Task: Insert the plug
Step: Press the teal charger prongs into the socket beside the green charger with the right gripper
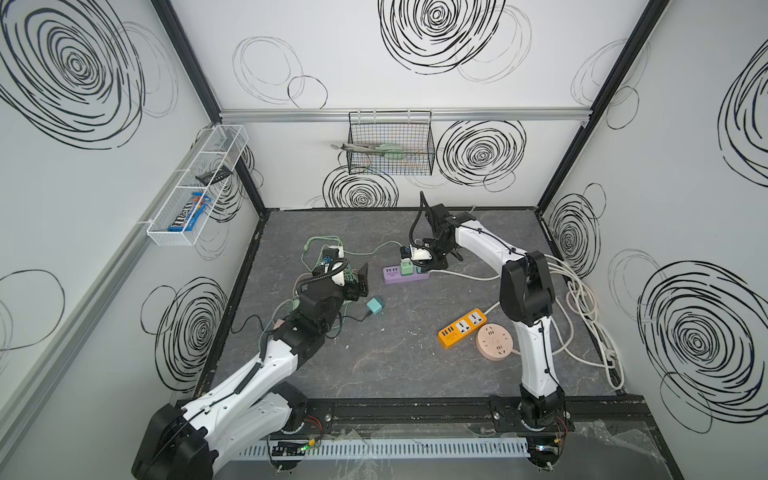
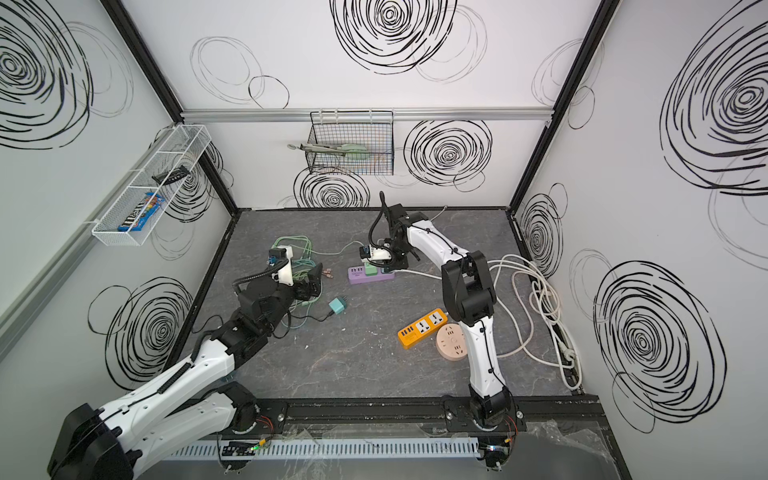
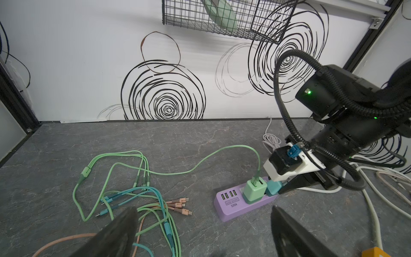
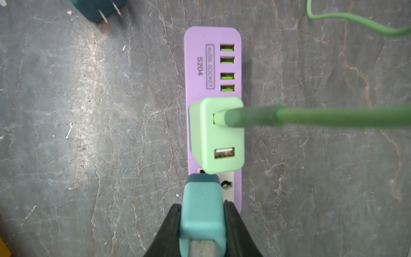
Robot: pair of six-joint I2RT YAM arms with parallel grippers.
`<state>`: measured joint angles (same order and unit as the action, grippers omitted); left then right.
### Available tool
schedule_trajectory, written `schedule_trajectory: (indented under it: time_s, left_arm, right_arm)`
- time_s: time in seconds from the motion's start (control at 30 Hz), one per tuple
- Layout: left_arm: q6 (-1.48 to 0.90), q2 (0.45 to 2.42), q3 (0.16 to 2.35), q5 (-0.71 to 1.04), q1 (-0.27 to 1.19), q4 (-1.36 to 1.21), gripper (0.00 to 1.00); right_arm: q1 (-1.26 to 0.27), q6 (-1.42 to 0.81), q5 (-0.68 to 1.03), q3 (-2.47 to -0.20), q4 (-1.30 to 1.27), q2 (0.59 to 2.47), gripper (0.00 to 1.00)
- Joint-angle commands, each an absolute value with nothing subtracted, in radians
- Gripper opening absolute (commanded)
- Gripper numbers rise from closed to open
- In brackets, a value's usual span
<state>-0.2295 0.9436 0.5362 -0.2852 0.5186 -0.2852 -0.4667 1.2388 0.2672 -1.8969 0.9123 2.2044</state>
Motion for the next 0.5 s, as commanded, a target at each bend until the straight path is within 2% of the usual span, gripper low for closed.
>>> schedule_trajectory:
  time_s: [0.0, 0.17, 0.33, 0.47]
  left_arm:
    - [-0.242, 0.955, 0.543, -0.273, 0.509, -0.302, 0.96]
    - [-0.242, 0.963, 0.545, -0.267, 0.509, -0.3, 0.96]
    - [-0.242, 0.978, 0.555, -0.259, 0.508, -0.284, 0.96]
    - [-0.239, 0.986, 0.577, -0.259, 0.508, -0.252, 0.96]
  right_arm:
    - [-0.502, 1.209, 0.19, -1.877, 0.946, 2.254, 0.0]
    - [-0.516, 1.203, 0.139, -1.953, 0.963, 2.344, 0.0]
    - [-0.508, 1.212, 0.197, -2.058, 1.005, 2.462, 0.0]
    - [-0.494, 1.23, 0.221, -2.03, 0.99, 2.488, 0.0]
